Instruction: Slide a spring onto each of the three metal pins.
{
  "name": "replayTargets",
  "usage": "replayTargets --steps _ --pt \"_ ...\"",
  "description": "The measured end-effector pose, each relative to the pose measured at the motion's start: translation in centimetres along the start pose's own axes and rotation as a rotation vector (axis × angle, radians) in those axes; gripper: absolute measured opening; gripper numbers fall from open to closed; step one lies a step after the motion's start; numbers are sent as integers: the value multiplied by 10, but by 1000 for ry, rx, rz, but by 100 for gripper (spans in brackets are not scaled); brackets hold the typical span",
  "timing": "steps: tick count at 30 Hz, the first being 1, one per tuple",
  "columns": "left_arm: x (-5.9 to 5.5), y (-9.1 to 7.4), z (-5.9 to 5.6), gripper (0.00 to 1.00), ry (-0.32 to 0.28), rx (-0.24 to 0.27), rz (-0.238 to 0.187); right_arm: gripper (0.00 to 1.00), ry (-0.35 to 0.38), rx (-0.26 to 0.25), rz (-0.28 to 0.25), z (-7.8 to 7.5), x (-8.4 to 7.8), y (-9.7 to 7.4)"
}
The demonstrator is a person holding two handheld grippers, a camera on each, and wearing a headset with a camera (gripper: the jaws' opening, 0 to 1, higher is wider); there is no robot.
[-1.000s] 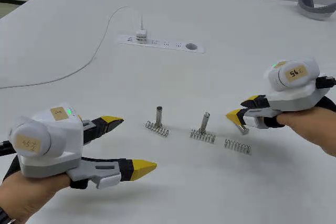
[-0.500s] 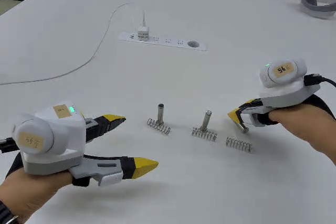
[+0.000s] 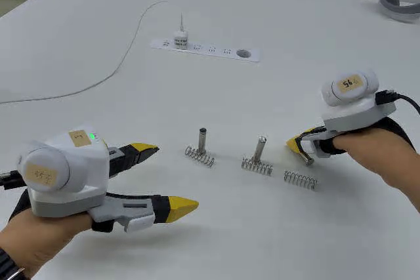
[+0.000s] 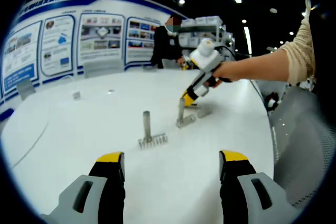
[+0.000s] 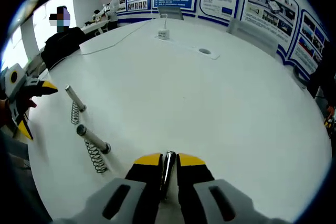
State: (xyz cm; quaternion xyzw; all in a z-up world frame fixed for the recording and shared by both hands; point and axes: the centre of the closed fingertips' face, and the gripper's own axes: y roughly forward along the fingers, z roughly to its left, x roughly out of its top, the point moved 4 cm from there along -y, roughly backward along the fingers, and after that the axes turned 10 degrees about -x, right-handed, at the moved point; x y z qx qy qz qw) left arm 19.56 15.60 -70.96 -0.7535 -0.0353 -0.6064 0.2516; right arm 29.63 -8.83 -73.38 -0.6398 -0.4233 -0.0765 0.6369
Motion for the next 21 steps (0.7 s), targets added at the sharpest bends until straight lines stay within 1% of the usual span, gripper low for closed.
replayTargets --steps 7,10,14,19,21 --pt "-2 -1 1 74 -1 3 2 11 21 7 23 2 -1 4" --pt "-2 -2 2 74 -4 4 2 10 -7 7 27 3 -1 5" --pt "-3 -2 3 74 -6 5 2 9 -27 3 30 5 -1 5" --pt "-3 -2 2 74 -5 3 5 9 -77 -17 43 6 2 6" --pt "-3 -1 2 74 -5 3 5 9 -84 -24 49 7 2 6"
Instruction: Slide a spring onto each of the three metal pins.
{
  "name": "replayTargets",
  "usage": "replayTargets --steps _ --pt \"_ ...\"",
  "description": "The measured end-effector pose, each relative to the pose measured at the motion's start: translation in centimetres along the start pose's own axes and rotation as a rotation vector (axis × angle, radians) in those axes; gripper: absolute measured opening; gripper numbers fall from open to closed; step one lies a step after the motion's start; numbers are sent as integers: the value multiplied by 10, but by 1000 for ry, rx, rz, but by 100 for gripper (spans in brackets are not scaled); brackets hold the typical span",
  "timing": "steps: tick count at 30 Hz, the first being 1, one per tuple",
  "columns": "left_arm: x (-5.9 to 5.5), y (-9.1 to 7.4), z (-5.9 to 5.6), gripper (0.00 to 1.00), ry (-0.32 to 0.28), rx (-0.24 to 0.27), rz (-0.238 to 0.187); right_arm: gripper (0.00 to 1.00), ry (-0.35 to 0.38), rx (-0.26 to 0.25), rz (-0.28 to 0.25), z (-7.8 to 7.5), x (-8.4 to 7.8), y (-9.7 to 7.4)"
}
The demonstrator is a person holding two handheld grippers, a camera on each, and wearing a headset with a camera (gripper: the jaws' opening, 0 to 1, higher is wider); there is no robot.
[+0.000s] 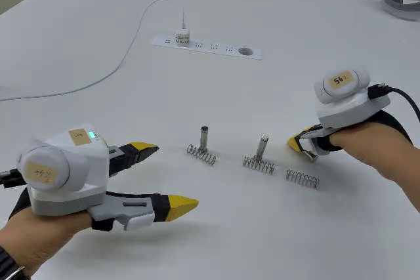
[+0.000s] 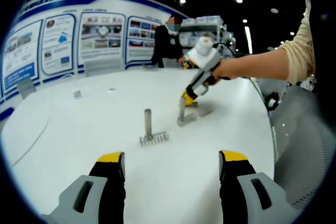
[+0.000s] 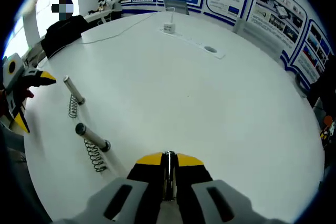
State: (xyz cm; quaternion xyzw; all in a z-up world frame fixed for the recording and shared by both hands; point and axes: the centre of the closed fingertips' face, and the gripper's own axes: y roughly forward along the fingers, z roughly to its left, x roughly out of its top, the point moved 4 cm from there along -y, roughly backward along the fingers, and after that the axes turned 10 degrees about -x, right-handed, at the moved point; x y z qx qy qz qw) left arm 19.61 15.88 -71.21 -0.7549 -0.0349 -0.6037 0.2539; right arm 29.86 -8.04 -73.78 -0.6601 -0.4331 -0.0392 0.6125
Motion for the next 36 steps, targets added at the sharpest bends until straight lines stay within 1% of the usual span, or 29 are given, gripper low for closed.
replayTargets --steps 4,7,11,16,21,28,36 --pt "1 0 0 74 0 0 -1 9 39 -1 9 -3 0 0" --pt "1 1 0 74 0 1 -1 9 52 -5 -7 -4 -1 0" --pt "1 0 1 74 -1 4 -4 9 67 3 -30 -3 1 -6" --pt "2 0 1 74 2 3 -5 9 61 3 -62 -3 7 -19" --pt "5 1 -1 74 8 -1 -10 9 58 -3 -81 -4 6 -29" --pt "8 0 -3 74 17 -2 -11 9 72 -8 -101 -3 4 -40" --pt "11 -1 -4 74 24 0 -16 9 79 -15 -122 -2 2 -48"
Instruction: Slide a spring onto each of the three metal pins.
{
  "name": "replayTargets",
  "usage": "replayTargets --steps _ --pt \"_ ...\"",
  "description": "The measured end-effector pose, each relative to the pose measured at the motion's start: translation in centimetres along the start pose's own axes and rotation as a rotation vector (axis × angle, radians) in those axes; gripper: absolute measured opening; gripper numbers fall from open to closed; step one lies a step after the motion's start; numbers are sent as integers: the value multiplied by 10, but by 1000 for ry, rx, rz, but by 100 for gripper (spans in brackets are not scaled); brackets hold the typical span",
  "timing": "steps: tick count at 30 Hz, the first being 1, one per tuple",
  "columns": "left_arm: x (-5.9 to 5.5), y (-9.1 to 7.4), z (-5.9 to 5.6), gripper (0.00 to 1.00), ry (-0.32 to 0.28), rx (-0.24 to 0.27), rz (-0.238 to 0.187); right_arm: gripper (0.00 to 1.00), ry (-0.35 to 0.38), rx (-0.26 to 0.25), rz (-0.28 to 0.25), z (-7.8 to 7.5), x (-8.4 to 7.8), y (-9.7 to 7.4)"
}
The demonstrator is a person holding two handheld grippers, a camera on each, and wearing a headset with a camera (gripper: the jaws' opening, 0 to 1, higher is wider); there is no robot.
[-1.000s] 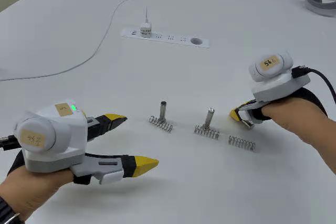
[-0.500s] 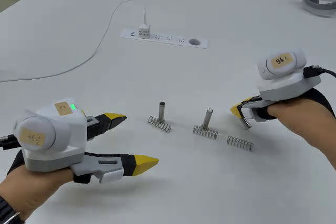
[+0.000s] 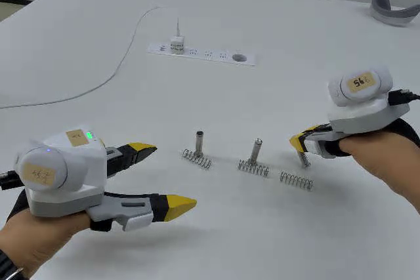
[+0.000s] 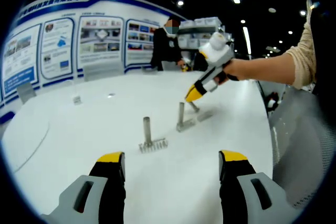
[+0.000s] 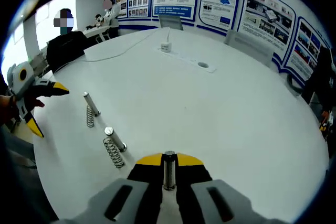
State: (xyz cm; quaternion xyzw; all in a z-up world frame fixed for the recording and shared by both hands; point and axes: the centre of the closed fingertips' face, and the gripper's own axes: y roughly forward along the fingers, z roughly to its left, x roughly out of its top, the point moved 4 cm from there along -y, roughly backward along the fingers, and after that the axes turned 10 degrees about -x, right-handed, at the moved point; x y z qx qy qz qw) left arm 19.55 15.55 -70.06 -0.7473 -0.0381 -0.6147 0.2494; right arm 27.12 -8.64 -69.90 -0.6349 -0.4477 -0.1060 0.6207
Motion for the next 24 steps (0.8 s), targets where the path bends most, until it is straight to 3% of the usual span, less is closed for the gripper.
replayTargets --steps 12,24 --pt "3 2 -1 74 8 -4 -3 9 1 -3 -32 2 -3 -13" --pt "5 1 -2 74 14 -4 -6 9 14 -1 -29 1 -11 -20"
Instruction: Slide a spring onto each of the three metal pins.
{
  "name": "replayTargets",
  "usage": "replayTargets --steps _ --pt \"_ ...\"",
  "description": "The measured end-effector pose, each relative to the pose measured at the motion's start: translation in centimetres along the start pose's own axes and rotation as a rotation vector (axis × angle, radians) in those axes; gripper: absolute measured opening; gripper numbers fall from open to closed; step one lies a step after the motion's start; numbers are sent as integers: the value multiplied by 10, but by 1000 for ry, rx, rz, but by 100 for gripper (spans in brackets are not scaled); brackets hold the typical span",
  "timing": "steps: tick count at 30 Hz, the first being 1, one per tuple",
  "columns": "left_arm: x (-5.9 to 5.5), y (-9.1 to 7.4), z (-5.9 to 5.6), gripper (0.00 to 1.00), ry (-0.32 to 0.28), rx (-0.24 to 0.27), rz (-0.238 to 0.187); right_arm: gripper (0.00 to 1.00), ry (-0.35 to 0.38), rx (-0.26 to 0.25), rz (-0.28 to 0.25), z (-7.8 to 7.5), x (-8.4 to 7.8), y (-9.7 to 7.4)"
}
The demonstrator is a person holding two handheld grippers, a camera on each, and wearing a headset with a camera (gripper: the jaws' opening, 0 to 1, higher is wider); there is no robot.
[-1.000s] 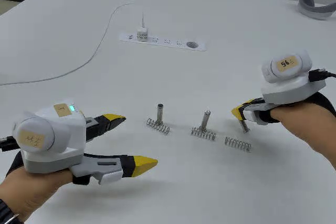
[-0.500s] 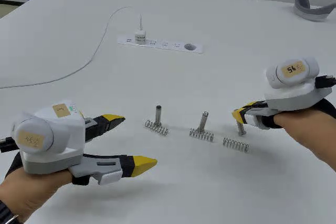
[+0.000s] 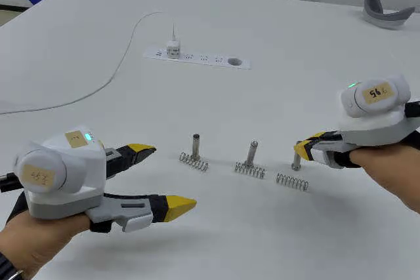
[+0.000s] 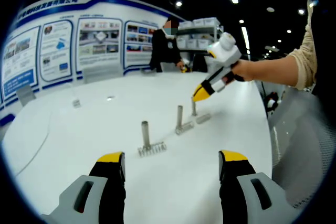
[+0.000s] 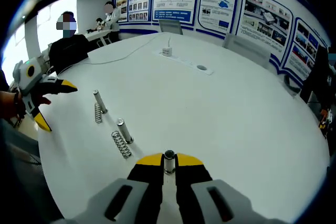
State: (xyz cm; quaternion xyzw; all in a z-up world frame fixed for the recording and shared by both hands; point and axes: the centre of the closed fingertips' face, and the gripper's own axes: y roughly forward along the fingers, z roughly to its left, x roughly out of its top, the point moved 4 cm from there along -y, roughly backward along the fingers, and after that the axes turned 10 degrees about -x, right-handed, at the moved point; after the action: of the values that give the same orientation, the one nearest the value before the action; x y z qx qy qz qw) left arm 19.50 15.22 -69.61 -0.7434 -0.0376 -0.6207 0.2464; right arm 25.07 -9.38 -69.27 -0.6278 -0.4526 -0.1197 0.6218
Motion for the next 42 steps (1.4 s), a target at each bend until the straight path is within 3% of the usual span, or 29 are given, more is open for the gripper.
replayTargets --steps 14,42 --pt "1 -1 -1 74 4 1 -1 9 43 9 1 -4 -6 -5" --pt "5 2 -4 74 14 -9 2 12 -6 16 -31 -4 -4 -16"
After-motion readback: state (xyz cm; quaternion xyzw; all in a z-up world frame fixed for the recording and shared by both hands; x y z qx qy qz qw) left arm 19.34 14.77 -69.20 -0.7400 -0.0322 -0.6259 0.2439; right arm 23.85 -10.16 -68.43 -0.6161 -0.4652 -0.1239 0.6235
